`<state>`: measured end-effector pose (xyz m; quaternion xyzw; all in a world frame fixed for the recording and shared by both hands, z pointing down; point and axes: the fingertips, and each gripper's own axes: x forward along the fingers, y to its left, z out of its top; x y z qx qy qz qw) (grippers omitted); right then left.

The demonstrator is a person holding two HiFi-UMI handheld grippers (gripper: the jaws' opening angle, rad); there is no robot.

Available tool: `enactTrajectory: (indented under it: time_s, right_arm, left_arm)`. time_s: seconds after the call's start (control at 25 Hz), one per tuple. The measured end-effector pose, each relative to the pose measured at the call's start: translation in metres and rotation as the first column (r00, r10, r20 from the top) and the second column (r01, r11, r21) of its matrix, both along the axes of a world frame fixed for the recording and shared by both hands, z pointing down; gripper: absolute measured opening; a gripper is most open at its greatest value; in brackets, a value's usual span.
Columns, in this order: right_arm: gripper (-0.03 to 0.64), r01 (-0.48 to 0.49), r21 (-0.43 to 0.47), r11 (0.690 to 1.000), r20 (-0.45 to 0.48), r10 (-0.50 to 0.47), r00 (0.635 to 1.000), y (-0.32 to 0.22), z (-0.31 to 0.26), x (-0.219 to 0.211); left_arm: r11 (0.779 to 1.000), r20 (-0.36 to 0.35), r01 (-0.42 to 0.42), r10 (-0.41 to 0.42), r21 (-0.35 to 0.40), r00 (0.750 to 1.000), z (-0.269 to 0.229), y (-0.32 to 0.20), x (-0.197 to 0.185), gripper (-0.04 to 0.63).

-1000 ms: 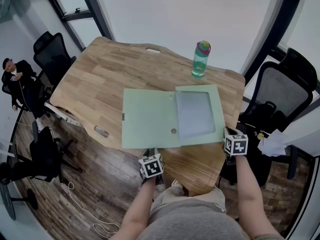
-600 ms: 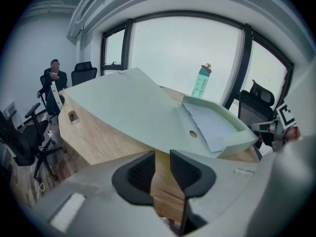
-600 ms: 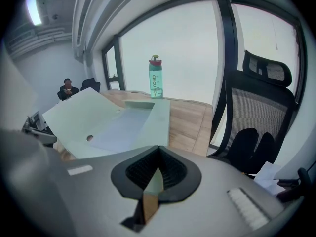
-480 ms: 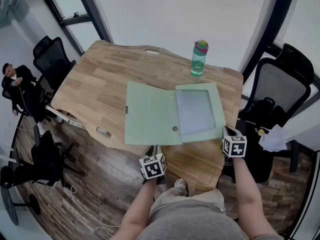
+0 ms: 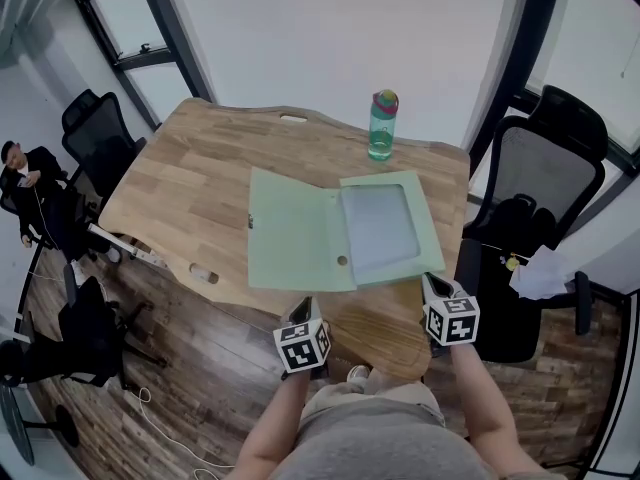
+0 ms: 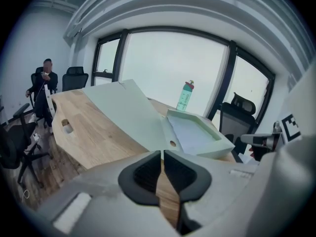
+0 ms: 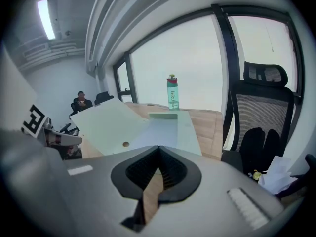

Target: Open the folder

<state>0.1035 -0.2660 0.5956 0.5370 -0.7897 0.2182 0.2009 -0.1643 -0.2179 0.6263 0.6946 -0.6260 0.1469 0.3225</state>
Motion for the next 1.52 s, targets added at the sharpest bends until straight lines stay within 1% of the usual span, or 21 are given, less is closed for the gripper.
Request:
enactTrajectory:
  time_s: [0.08, 0.2, 0.32, 0.64, 0.88, 1.0, 1.16, 1.36, 1.52]
  right_arm:
    - [0.003, 0.019, 0.01, 1.0, 0.026, -0.019, 0.999, 0.013, -0.009, -0.008]
    - [0.003, 0.048, 0.037, 0.998, 0.056, -0.05, 0.997, 0.032, -0.025, -0.017]
    - [0.003, 0.068, 0.068, 0.995, 0.076, -0.073, 0.994, 0.053, -0.041, -0.021]
    - [0.003, 0.141, 0.109, 0.984, 0.087, -0.15, 0.985, 0.129, -0.067, -0.023]
    - [0.003, 0.164, 0.106, 0.981, 0.114, -0.176, 0.978, 0.186, -0.071, -0.012]
    - [0.002, 0.169, 0.107, 0.98, 0.123, -0.182, 0.976, 0.21, -0.069, -0.007]
    - [0.003, 0.172, 0.121, 0.978, 0.145, -0.189, 0.971, 0.239, -0.071, -0.002]
    - [0.003, 0.178, 0.133, 0.975, 0.159, -0.199, 0.967, 0.268, -0.073, 0.002]
    - [0.003, 0.187, 0.14, 0.972, 0.166, -0.209, 0.964, 0.279, -0.074, 0.005]
  left_arm:
    - [1.0, -0.015, -0.02, 0.021, 0.022, 1.0, -0.009, 0.006, 0.009, 0.005]
    - [0.997, -0.036, -0.05, 0.052, 0.056, 0.998, -0.023, 0.014, 0.024, 0.005]
    - [0.994, -0.042, -0.064, 0.068, 0.086, 0.997, -0.037, 0.025, 0.037, 0.005]
    - [0.985, -0.057, -0.099, 0.108, 0.139, 0.993, -0.071, 0.08, 0.075, 0.005]
    - [0.984, -0.065, -0.103, 0.113, 0.147, 0.991, -0.079, 0.133, 0.101, 0.005]
    - [0.982, -0.077, -0.113, 0.126, 0.153, 0.989, -0.08, 0.16, 0.111, 0.005]
    - [0.982, -0.076, -0.118, 0.13, 0.149, 0.989, -0.078, 0.193, 0.121, 0.005]
    - [0.98, -0.076, -0.131, 0.144, 0.151, 0.987, -0.078, 0.225, 0.132, 0.005]
    - [0.979, -0.084, -0.131, 0.145, 0.154, 0.986, -0.079, 0.238, 0.137, 0.005]
